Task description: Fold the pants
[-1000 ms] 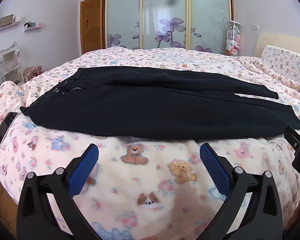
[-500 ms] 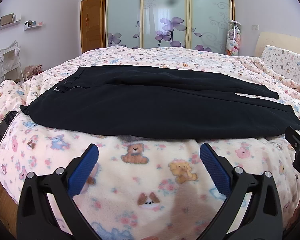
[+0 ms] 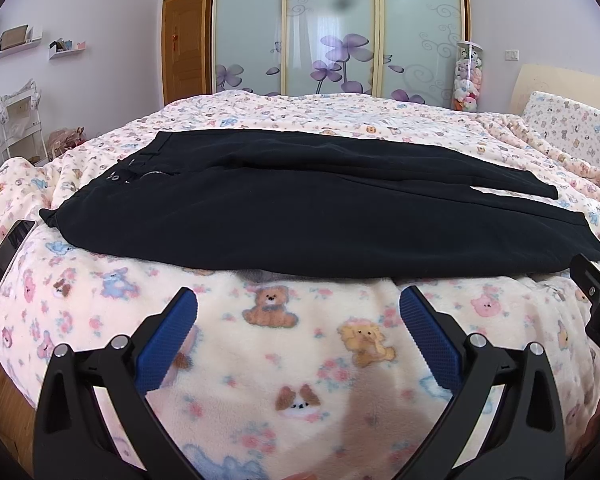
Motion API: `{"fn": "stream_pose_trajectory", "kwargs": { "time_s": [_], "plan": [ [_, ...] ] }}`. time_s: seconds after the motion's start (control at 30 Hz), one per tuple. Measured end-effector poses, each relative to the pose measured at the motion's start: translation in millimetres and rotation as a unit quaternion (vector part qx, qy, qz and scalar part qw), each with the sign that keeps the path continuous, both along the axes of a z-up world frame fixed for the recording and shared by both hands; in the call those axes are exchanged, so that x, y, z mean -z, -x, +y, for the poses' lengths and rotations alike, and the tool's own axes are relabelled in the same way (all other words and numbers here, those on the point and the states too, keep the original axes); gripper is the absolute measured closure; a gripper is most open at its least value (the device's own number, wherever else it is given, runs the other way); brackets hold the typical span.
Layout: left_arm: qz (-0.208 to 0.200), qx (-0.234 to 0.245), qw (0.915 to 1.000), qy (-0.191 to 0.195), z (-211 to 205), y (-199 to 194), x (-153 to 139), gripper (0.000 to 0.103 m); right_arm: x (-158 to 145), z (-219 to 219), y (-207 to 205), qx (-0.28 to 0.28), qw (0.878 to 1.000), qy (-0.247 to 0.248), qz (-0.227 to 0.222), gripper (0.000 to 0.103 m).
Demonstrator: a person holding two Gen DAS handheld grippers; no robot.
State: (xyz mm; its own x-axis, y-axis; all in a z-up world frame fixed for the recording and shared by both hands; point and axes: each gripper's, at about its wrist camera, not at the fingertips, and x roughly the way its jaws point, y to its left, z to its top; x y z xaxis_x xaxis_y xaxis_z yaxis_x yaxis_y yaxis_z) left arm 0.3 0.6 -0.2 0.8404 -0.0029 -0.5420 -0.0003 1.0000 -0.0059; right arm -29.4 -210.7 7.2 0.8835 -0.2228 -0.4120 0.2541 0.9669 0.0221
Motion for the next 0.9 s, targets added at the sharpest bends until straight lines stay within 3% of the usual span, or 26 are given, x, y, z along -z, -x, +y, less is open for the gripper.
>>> {"fn": "stream_pose_trajectory", "kwargs": {
  "time_s": [0.9],
  "plan": [
    [0.002, 0.000, 1.0000, 0.001, -1.8, -0.3, 4.3, 0.002, 0.5, 0.1, -1.5, 0.000, 1.000, 0.001, 0.001, 0.001]
  ]
}}
